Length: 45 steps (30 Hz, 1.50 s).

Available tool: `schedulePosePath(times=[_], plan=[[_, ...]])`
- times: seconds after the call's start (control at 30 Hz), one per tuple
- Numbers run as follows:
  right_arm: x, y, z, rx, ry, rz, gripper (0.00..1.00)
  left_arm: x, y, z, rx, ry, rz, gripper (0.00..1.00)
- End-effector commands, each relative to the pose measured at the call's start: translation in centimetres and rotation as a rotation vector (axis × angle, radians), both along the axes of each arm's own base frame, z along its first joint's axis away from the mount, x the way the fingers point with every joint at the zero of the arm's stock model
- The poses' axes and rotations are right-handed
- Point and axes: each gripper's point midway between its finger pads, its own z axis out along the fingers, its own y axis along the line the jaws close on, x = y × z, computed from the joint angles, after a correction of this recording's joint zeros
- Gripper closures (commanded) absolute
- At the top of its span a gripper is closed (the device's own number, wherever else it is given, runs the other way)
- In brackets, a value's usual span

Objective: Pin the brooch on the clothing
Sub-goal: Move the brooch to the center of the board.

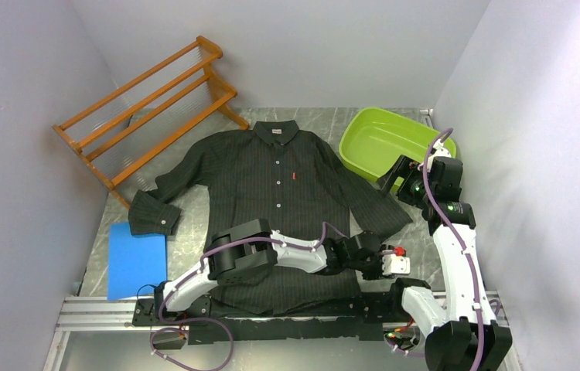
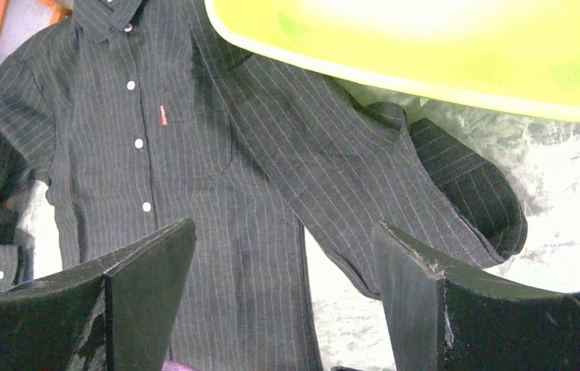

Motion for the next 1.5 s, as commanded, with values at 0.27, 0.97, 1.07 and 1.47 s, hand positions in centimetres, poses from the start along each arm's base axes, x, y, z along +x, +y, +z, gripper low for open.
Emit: schedulePosePath(times=[0.27, 0.97, 1.07, 1.47], plan=[[0.6, -0.2, 2.0, -0.011, -0.063, 0.001, 0.12, 3.1, 5.9, 1.1, 0.085, -0.165, 0.118, 0.56], [0.6, -0.2, 2.4, -0.014, -0.068, -0.001, 0.12, 2.1, 6.4, 6.4, 0.064, 0.185, 0.385, 0.46], [0.6, -0.2, 2.5, -0.013, -0.070, 0.001, 0.13, 2.1, 6.7, 5.6, 0.124, 0.216, 0.445, 0.48], [0.5, -0.2, 2.6, -0.015, -0.074, -0.003, 0.12, 1.7, 6.3, 4.1, 0.284, 0.287, 0.543, 0.57]])
